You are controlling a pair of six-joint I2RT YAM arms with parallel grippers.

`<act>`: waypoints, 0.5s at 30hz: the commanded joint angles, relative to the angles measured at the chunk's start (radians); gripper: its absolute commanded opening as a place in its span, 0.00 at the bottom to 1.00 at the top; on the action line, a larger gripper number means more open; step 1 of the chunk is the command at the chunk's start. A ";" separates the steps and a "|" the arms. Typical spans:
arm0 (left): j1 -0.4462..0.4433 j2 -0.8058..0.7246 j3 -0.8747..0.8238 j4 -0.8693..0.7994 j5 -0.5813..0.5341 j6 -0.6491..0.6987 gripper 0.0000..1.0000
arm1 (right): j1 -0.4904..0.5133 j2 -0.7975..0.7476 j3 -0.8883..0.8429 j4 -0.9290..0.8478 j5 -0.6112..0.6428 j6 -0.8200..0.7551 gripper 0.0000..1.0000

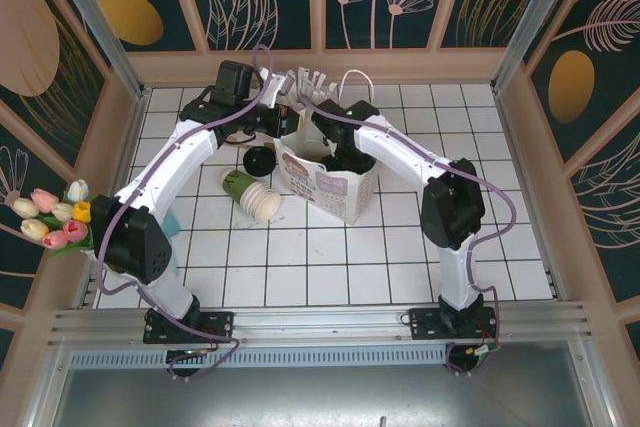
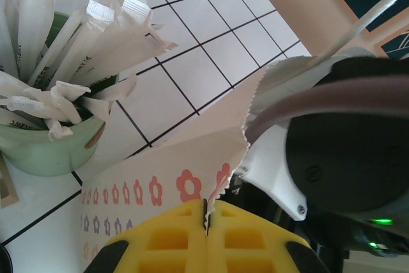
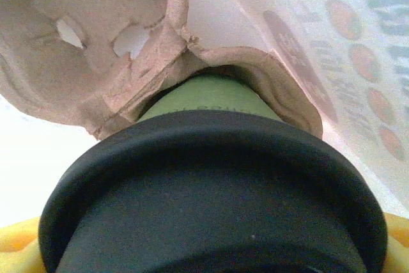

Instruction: Pack the takeout coffee

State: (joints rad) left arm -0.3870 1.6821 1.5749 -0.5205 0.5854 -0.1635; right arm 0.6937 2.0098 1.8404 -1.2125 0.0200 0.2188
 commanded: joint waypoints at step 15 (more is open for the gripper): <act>0.000 -0.001 0.026 -0.019 -0.037 -0.047 0.00 | 0.020 -0.056 0.106 -0.081 0.016 -0.016 0.99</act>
State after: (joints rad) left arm -0.3874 1.6821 1.5803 -0.5278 0.5552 -0.1932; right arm 0.7063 2.0094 1.9079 -1.2572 0.0261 0.2134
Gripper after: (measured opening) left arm 0.056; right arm 0.980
